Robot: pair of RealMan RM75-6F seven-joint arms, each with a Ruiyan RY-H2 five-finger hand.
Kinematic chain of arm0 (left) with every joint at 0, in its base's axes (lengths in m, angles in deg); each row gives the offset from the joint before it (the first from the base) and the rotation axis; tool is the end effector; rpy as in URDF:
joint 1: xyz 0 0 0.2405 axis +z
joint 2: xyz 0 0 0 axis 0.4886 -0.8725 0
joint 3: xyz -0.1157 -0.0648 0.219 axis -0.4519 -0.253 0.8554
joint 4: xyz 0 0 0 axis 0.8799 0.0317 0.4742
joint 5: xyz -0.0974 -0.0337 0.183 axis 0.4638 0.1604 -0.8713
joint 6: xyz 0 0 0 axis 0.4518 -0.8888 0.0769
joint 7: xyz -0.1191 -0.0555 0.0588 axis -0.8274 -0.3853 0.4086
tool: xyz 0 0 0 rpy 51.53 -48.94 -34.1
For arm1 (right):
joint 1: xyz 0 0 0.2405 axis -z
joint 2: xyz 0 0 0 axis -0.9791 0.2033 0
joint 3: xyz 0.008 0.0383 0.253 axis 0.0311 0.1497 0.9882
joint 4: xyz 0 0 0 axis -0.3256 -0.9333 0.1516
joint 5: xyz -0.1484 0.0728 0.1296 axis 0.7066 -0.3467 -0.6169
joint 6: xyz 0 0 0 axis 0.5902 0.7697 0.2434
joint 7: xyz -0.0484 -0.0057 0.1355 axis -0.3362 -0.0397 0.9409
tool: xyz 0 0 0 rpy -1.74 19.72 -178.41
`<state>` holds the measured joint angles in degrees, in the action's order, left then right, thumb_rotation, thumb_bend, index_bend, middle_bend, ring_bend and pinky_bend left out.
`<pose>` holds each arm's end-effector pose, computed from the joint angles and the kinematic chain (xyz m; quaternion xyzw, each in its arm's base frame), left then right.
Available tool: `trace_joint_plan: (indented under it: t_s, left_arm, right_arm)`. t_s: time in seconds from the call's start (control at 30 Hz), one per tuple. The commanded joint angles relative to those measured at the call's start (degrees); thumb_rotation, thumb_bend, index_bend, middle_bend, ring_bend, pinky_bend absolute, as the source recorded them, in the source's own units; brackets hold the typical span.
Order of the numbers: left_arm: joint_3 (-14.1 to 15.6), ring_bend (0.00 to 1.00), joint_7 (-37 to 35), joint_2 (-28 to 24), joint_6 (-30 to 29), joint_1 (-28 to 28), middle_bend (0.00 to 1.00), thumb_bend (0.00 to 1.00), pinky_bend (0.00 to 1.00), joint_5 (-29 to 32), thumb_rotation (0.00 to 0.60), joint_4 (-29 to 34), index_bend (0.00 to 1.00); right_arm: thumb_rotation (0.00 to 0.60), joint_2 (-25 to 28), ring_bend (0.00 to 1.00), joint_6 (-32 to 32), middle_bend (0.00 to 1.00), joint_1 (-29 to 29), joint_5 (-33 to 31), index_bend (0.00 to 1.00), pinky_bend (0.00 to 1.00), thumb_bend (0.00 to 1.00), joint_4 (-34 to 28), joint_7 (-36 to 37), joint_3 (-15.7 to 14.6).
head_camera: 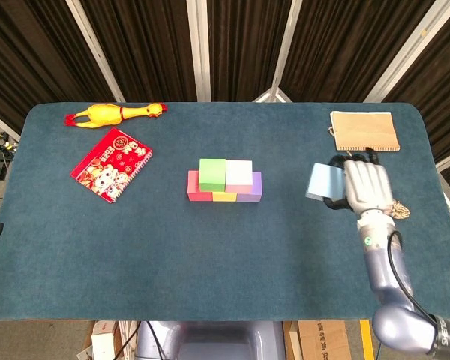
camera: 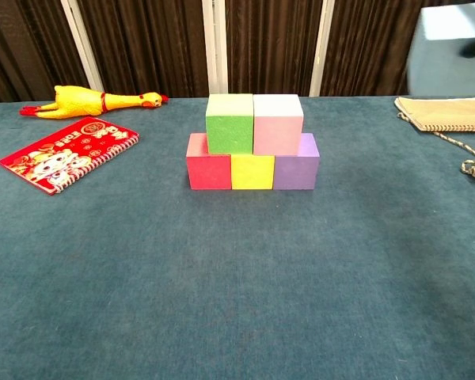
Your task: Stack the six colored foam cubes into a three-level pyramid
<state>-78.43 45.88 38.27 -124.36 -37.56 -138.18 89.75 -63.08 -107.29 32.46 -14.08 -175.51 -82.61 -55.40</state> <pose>-0.3335 0.2287 0.1874 -0.4997 -0.3274 -0.3775 0.7075 -0.1022 -0.3376 0.1724 0.5960 -0.4736 0.3277 0.5596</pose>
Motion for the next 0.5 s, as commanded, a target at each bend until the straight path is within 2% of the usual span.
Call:
trace_joint_plan:
  t_s: [0.03,0.1,0.33,0.5]
  left_arm:
    - [0.0,0.0,-0.2,0.0,0.6,-0.1,0.1,0.27,0.0,0.3,0.6,0.0,0.09]
    - [-0.1,0.0,-0.1,-0.1,0.7,-0.1,0.1,0.27,0.0,0.4,0.6,0.0,0.09]
    - [-0.5,0.0,1.0,0.3,0.4,0.0,0.1,0.27,0.0,1.1,0.6,-0.5,0.09]
    - [-0.9,0.0,1.6,0.7,1.0,-0.2,0.1,0.27,0.0,2.2,0.6,-1.1,0.09]
  right_arm:
    - [0.6,0.6,0.23,9.3,0.44,-7.2,-8.8,0.49,0.0,0.37,5.6,0.6,4.2]
    - [0.6,0.1,0.23,12.1,0.44,-10.9,-12.8,0.49,0.0,0.37,9.0,-0.6,4.5]
    - [0.6,-2.6,0.23,15.9,0.44,-22.6,-25.4,0.49,0.0,0.37,19.4,-7.5,3.2]
    - [0.6,-5.2,0.23,17.3,0.44,-29.0,-31.2,0.49,0.0,0.37,25.3,-11.4,2.4]
